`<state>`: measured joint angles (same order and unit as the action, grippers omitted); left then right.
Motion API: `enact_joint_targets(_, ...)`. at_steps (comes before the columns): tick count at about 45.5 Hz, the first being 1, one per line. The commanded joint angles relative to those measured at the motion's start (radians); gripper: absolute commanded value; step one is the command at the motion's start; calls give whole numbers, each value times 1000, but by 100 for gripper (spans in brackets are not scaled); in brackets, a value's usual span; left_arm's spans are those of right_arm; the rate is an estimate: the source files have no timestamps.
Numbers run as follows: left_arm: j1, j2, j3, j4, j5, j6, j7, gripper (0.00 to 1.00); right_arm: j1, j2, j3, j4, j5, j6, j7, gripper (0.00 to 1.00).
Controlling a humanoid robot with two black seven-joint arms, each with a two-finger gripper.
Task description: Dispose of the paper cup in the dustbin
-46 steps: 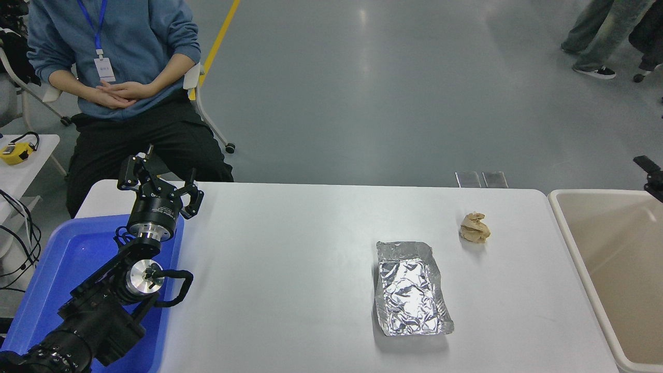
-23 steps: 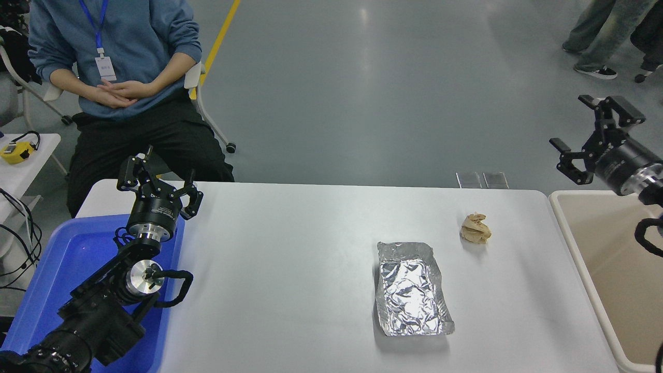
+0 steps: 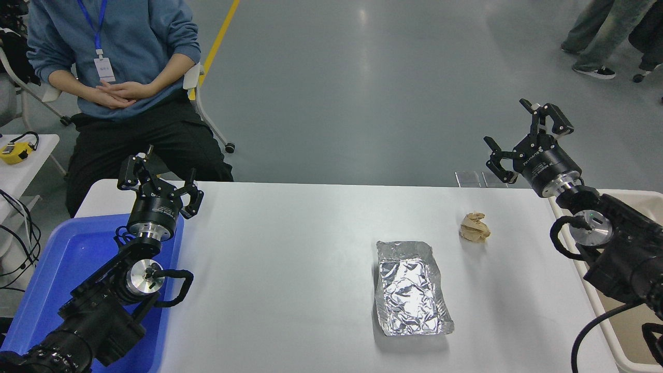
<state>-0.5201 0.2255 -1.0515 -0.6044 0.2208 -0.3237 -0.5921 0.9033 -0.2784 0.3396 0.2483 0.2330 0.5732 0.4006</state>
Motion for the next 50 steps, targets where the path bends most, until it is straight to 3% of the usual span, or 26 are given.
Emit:
enact_joint_targets(1,0,0,-1,0,0,0,0,100,-60,24,67,8,5,-3,12,100)
enact_joint_targets(27,0,0,-1,0,0,0,0,100,-34,160,147,20,-9,-78,32,100)
enact_joint_targets(50,0,2,-1,0,0,0,0,100,3,128,124,23,-63,-110,29,100)
